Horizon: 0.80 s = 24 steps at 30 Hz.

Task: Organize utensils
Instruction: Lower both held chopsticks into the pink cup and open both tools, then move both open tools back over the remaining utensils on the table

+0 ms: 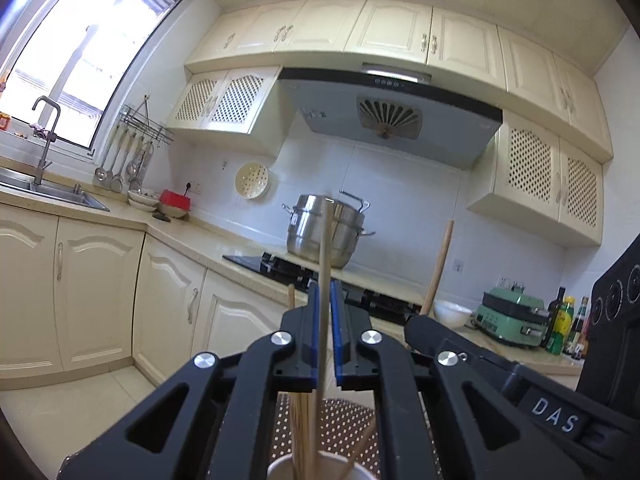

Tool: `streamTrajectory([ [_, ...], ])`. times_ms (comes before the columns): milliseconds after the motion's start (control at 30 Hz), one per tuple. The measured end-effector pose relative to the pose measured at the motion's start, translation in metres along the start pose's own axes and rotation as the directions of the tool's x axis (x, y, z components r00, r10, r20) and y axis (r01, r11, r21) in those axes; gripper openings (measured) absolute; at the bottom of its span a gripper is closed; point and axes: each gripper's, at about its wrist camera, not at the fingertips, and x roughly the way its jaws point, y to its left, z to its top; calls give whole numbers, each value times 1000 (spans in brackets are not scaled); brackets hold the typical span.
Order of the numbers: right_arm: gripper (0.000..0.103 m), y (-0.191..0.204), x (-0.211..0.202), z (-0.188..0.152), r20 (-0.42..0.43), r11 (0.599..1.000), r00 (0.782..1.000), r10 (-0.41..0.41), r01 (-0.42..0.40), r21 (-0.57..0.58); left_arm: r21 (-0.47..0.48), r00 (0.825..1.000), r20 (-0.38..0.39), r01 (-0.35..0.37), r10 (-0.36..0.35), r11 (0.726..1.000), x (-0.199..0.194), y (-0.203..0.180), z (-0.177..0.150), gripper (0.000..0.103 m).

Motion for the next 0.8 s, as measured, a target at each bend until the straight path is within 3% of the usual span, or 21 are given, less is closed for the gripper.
streamTrajectory([
  [167, 6, 5, -1, -10, -37, 999, 999, -24, 23, -27, 13, 998, -60, -13, 14, 1000, -9, 4, -3, 8],
  [267, 7, 10, -3, -13, -56, 999, 998, -38, 36, -35, 1, 996, -86, -35, 35, 999, -20, 10, 0, 33],
  [433, 8, 18, -10, -14, -76, 997, 995, -71, 67, -47, 12, 988, -122, -96, 96, 995, -45, 18, 8, 44],
  [500, 14, 20, -15, -13, -77, 996, 994, -82, 78, -48, 8, 984, -146, -106, 107, 994, -56, 21, 11, 49],
  [567, 40, 23, -20, -11, -72, 995, 993, -90, 86, -46, 15, 977, -168, -130, 131, 991, -70, 24, 14, 56],
  [600, 46, 24, -24, -9, -65, 995, 994, -89, 86, -46, 18, 976, -171, -135, 136, 991, -76, 24, 16, 56],
  [733, 47, 34, -39, -5, -50, 993, 994, -100, 97, -60, 26, 972, -172, -157, 159, 987, -107, 23, 23, 62],
  [800, 53, 39, -50, -3, -34, 992, 993, -114, 112, -64, 27, 971, -177, -158, 160, 987, -120, 22, 26, 65],
])
